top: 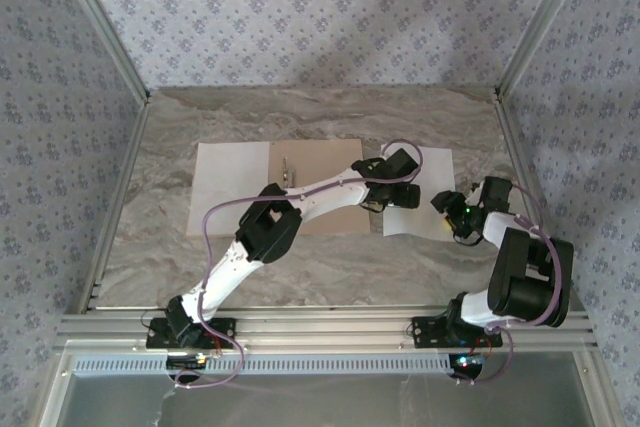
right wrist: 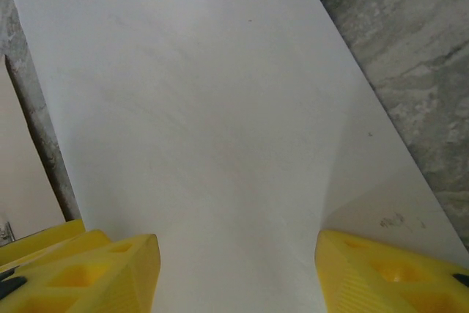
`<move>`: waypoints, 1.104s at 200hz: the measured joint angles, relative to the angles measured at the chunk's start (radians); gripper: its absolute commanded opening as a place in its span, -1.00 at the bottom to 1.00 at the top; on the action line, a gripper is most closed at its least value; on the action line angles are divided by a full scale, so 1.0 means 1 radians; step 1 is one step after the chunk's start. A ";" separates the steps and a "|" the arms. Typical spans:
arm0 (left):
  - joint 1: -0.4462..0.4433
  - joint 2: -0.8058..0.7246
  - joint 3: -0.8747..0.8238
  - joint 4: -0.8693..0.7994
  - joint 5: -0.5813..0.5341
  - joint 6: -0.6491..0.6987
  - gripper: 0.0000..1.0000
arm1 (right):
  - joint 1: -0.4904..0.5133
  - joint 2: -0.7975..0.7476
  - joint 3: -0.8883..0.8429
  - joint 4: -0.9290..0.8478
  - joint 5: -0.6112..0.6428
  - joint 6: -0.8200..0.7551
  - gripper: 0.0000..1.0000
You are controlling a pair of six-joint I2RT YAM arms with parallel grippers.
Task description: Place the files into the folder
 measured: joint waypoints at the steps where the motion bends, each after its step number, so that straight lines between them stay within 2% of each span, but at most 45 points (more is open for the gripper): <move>1: 0.000 0.000 0.000 0.000 0.000 0.000 0.71 | 0.000 0.000 0.000 0.000 0.000 0.000 0.21; 66: 0.004 -0.013 -0.026 0.027 0.017 -0.012 0.71 | 0.015 0.011 -0.013 0.049 -0.031 0.036 0.20; 150: 0.010 -0.031 -0.063 0.061 0.039 -0.030 0.61 | 0.069 0.025 -0.038 0.143 -0.072 0.106 0.20; 221: 0.023 -0.053 -0.120 0.114 0.067 -0.053 0.33 | 0.103 0.038 -0.045 0.185 -0.087 0.148 0.20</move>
